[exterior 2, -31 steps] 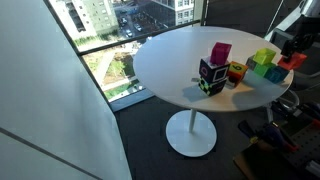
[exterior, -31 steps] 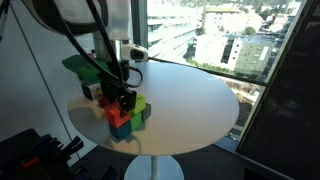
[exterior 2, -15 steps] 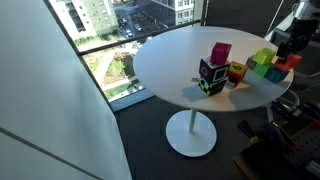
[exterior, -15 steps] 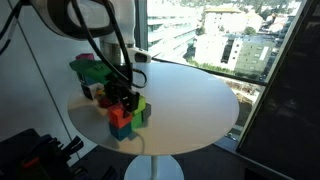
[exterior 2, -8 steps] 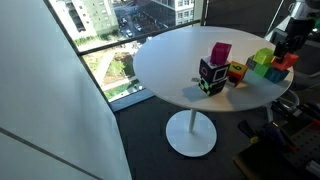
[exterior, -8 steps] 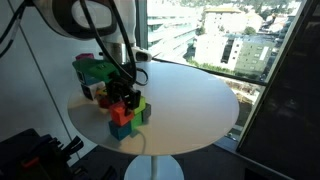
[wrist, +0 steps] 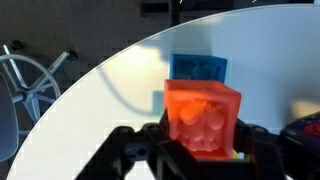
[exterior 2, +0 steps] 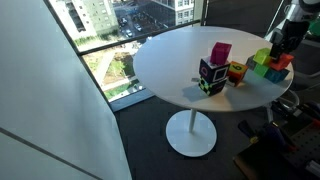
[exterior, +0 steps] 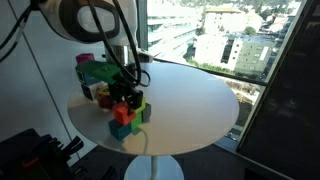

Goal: Put the orange block on the blue block

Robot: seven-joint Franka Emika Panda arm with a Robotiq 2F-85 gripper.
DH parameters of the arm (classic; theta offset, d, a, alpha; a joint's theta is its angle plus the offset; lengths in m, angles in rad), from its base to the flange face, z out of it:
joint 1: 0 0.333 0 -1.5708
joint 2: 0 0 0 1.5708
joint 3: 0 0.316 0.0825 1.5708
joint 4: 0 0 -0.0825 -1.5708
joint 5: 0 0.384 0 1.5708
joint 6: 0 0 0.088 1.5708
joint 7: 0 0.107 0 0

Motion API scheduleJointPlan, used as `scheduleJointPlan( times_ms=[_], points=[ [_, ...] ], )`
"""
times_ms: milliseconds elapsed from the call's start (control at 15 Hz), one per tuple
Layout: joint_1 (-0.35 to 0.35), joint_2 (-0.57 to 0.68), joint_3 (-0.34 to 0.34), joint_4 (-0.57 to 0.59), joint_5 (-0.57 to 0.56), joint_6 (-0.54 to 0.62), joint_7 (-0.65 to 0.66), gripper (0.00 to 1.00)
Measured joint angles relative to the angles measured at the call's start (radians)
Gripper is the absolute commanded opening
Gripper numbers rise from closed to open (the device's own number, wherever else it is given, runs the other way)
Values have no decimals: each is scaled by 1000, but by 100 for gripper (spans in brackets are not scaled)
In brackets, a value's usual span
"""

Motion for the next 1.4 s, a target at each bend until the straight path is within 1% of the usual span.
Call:
scheduleJointPlan(
  times_ms=[67,133,200,267,333,467,533,1133,1400],
  points=[
    [0,5,1,1,3,3,0,42],
    [1,9,3,2,4,7,0,74],
    [1,12,4,2,7,8,0,73],
    [1,14,6,2,10,9,0,74],
    [1,15,6,2,11,9,0,79],
    [1,16,6,3,13,9,0,95],
    [1,17,7,3,14,9,0,100],
    [1,3,6,19,17,-14,0,100],
    [1,-33,6,35,75,-56,-24,100]
  ],
)
